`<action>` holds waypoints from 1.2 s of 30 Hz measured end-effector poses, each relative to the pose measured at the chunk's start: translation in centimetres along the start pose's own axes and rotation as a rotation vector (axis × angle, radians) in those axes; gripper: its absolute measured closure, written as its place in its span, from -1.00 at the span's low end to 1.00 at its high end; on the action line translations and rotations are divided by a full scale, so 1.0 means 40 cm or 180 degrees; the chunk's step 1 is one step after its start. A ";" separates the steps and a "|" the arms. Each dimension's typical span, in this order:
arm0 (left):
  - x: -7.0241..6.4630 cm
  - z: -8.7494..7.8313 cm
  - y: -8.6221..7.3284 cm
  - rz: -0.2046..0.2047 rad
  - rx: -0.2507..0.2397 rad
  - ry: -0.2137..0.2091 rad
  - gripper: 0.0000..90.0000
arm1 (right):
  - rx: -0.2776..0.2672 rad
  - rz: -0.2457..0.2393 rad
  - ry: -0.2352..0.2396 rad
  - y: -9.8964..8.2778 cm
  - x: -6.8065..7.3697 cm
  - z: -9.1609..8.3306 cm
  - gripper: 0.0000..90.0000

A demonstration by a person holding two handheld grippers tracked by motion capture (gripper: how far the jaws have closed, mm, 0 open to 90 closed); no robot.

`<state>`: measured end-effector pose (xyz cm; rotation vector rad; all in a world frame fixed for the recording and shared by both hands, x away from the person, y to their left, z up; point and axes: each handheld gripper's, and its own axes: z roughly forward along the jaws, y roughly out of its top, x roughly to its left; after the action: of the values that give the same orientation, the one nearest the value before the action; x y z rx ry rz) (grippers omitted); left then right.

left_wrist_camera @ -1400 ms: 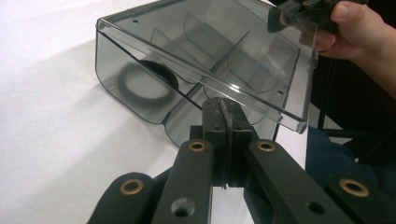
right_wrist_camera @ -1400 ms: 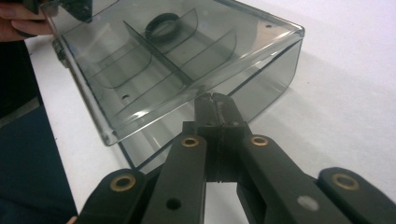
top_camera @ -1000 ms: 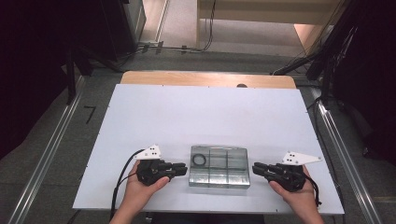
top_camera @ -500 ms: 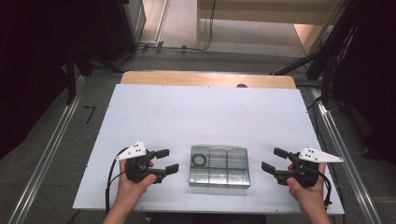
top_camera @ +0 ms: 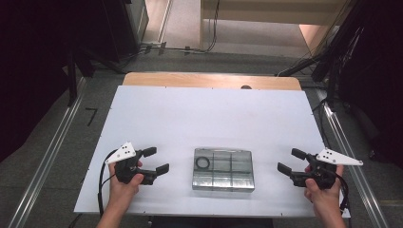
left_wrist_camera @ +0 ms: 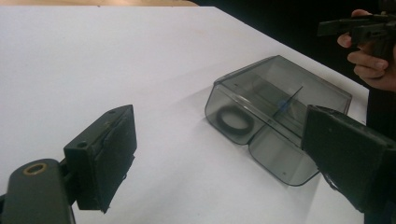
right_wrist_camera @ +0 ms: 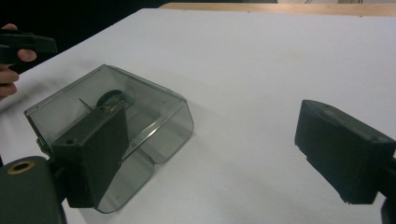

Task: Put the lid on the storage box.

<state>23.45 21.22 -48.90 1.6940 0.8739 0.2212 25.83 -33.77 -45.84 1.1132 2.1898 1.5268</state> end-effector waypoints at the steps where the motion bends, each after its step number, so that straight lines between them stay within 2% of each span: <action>1: 0.005 -0.001 -0.002 -0.0001 0.0006 0.0003 -0.77 | 0.0001 0.0012 -0.0015 -0.002 -0.004 -0.002 -0.81; 8: 0.020 -0.016 -0.006 -0.0018 -0.0039 -0.0013 -0.84 | -0.0028 0.0075 -0.0078 -0.010 -0.034 -0.019 -0.82; 10: 0.023 -0.018 -0.007 -0.0004 -0.0023 -0.0011 -0.96 | -0.0016 0.0083 -0.0096 -0.012 -0.040 -0.023 -0.83; 14: 0.031 -0.027 -0.008 -0.0028 -0.0058 0.0018 -0.96 | -0.0045 0.0105 -0.0121 -0.015 -0.050 -0.030 -0.85; 21: 0.046 -0.042 -0.013 0.0010 -0.0086 0.0065 -0.99 | -0.0042 0.0098 -0.0179 -0.022 -0.062 -0.036 -0.86; 36: 0.079 -0.071 -0.035 -0.0019 -0.0164 0.0171 -1.00 | -0.0033 0.0096 -0.0177 -0.034 -0.080 -0.031 -0.98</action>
<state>23.47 25.51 -50.15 1.6437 0.9055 0.2841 26.68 -37.11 -47.19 1.1762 2.1359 1.4989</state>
